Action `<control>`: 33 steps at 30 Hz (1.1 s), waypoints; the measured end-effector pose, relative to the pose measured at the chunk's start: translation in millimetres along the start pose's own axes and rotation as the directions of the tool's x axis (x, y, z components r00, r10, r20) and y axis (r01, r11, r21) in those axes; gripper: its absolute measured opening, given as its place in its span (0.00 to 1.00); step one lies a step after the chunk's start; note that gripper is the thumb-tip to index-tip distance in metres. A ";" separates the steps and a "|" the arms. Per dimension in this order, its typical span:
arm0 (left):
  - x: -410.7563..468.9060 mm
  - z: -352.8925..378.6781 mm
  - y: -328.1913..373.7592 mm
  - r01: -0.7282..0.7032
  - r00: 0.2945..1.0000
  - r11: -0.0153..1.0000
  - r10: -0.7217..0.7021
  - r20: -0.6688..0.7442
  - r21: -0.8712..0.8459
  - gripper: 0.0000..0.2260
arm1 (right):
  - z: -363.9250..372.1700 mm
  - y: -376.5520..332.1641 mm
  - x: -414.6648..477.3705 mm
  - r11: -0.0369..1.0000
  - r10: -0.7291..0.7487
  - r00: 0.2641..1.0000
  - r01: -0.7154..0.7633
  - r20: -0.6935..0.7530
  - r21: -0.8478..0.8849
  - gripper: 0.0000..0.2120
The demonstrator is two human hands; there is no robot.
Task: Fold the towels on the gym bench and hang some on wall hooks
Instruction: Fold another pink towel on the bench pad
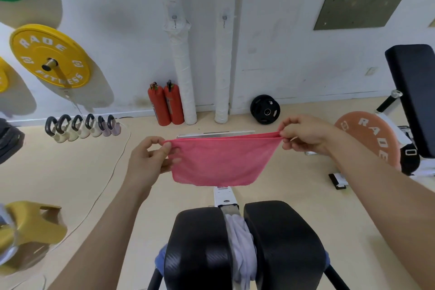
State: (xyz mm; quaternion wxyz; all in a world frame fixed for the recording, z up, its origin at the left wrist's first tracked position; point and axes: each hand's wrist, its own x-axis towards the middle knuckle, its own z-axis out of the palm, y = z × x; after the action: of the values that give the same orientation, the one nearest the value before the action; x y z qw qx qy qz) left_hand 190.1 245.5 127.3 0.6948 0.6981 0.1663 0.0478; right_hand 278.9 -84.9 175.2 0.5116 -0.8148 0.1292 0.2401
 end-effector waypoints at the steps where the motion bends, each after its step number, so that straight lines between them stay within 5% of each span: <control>1: 1.2 3.9 -4.5 0.003 1.000 0.999 -0.004 -0.025 -0.035 0.02 | 2.1 3.0 4.1 1.000 0.004 1.000 -0.004 -0.002 -0.003 0.09; 7: 21.4 20.4 -27.7 0.111 0.969 0.987 -0.133 -0.206 -0.113 0.16 | 18.7 16.4 31.4 0.999 -0.020 0.997 0.017 -0.081 -0.032 0.09; 13: 43.0 27.8 -37.2 0.231 0.931 0.955 -0.272 -0.244 -0.186 0.13 | 17.9 8.5 52.7 0.994 -0.098 0.965 0.108 -0.241 0.031 0.04; 20: 35.2 39.3 4.2 0.066 0.987 0.971 -0.098 -0.131 -0.230 0.10 | 1.8 0.9 20.5 0.941 -0.265 0.833 0.334 -0.486 0.059 0.10; 24: -3.7 25.8 -14.3 0.028 0.999 0.998 -0.029 -0.023 -0.050 0.09 | 20.3 53.4 -17.9 0.953 -0.168 0.855 0.268 -0.491 0.141 0.07; 29: -76.4 -5.2 -123.4 0.270 0.961 0.952 -0.276 0.021 0.146 0.09 | 89.5 183.0 -65.3 0.969 0.046 0.925 0.050 -0.376 0.241 0.06; 33: -118.1 -25.4 -193.3 0.372 0.922 0.895 -0.387 0.015 0.247 0.08 | 137.8 269.9 -78.6 0.981 0.160 0.925 -0.108 -0.345 0.164 0.05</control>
State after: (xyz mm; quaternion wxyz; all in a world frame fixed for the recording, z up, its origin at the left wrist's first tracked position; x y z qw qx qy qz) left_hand 39.5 230.4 -43.1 0.6064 0.7319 0.2816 -0.1312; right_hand 53.2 -83.8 -41.7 0.5186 -0.7956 0.2920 0.1132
